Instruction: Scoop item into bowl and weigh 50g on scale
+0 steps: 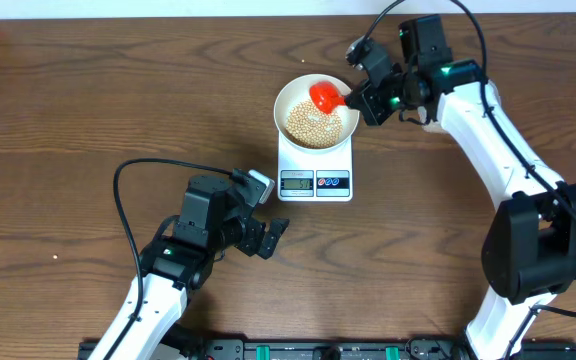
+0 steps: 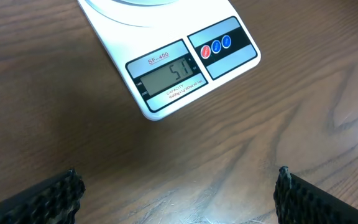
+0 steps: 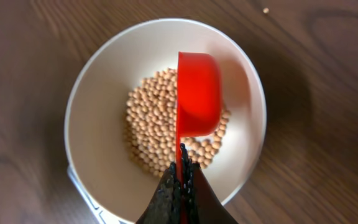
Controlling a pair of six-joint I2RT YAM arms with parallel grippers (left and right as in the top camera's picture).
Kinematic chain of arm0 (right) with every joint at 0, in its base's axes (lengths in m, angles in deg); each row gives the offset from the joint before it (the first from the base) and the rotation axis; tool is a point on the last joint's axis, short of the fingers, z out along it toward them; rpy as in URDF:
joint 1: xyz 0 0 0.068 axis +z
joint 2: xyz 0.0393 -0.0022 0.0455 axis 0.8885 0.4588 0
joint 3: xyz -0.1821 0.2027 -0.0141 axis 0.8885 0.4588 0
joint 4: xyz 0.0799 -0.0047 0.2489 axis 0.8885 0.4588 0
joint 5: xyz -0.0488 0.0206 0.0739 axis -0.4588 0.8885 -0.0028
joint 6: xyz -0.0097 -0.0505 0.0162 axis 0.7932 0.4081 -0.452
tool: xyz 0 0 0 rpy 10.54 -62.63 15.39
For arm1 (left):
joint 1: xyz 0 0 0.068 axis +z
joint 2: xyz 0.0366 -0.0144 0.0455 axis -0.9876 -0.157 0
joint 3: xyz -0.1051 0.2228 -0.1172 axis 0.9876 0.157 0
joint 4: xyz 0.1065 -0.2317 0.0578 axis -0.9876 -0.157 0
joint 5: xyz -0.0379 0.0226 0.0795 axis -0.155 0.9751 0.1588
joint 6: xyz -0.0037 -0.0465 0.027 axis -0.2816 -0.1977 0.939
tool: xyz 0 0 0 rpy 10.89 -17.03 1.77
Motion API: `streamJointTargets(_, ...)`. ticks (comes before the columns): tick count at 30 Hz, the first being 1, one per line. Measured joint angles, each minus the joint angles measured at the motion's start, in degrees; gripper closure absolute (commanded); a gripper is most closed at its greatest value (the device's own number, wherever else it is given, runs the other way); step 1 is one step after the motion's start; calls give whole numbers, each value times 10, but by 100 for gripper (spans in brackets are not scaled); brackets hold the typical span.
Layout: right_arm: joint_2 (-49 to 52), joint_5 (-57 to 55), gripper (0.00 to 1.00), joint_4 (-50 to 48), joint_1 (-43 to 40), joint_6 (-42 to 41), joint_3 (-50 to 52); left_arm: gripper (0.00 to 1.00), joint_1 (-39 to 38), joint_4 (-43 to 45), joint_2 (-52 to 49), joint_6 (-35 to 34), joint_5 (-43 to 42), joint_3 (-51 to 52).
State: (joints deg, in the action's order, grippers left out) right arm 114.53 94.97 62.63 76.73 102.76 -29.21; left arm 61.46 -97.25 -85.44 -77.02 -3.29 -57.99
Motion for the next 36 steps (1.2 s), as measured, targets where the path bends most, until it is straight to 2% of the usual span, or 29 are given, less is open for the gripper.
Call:
streamJointTargets(26,-7,38,99,0,-15,-14,-2,0,0,0,0,0,0,0)
streamJointTargets(36,-11,107,99,-1,-26,-33,-3,0,0,0,0,0,0,0)
